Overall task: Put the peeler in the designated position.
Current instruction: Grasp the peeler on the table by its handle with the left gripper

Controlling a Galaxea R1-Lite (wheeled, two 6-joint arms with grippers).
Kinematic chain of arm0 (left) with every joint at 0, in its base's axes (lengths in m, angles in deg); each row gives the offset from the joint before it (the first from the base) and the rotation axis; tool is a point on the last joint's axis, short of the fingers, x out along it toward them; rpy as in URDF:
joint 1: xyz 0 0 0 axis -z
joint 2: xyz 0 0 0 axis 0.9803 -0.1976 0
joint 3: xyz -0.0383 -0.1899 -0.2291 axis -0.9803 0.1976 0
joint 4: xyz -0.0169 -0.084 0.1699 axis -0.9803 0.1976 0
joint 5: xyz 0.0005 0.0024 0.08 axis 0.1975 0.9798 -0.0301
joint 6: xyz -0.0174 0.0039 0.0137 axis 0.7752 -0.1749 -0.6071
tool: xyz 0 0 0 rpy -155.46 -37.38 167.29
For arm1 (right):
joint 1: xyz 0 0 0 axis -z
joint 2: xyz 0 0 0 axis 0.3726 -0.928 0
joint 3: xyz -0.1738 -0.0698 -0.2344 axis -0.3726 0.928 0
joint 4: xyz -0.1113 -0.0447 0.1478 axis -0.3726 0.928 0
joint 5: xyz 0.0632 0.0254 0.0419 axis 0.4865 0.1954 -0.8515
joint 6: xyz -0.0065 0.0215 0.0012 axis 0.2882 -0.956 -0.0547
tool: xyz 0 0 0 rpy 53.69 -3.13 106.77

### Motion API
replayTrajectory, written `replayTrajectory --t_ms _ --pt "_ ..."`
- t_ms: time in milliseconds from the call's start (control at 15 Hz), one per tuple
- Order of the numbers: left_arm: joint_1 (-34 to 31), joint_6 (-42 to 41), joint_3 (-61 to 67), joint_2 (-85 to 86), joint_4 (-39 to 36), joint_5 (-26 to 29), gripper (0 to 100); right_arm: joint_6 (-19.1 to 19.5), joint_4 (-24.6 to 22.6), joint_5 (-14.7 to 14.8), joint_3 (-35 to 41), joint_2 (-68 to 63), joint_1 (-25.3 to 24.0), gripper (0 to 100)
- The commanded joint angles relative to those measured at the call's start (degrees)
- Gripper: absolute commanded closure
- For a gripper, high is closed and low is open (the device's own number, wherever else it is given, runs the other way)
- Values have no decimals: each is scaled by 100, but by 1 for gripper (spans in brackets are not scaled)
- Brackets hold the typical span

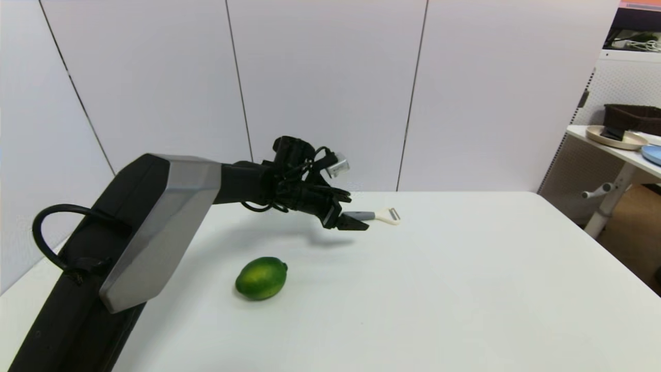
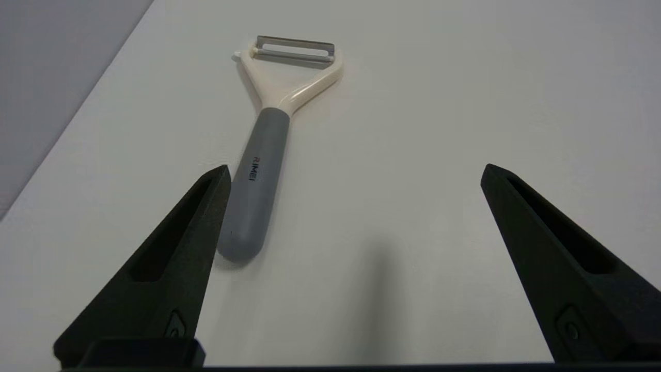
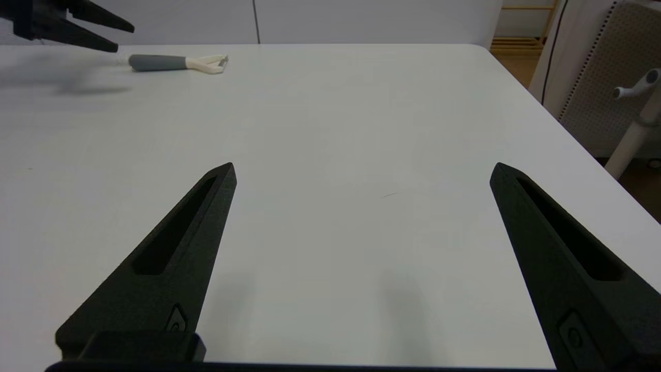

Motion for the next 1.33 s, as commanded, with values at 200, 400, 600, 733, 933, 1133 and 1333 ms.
replayTrajectory --t_ms 200,400,600,733,933,1133,1333 --pt "-4 424 2 -385 -1099 6 0 6 0 -1 -9 1 0 0" --pt "-4 714 2 -534 -1477 6 0 6 0 -1 0 1 0 0" --pt "-21 934 2 -736 -1890 -20 0 6 0 -1 0 1 0 0" --pt "-65 960 2 -816 -2040 -20 0 -2 0 -1 0 1 0 0" --pt "-83 943 2 -877 -2066 -82 0 -2 0 -1 0 1 0 0" --pt "-118 916 2 -912 -2066 -161 0 6 0 -1 0 1 0 0" --pt "-118 908 2 -930 -2057 -328 0 -2 0 -1 0 1 0 0"
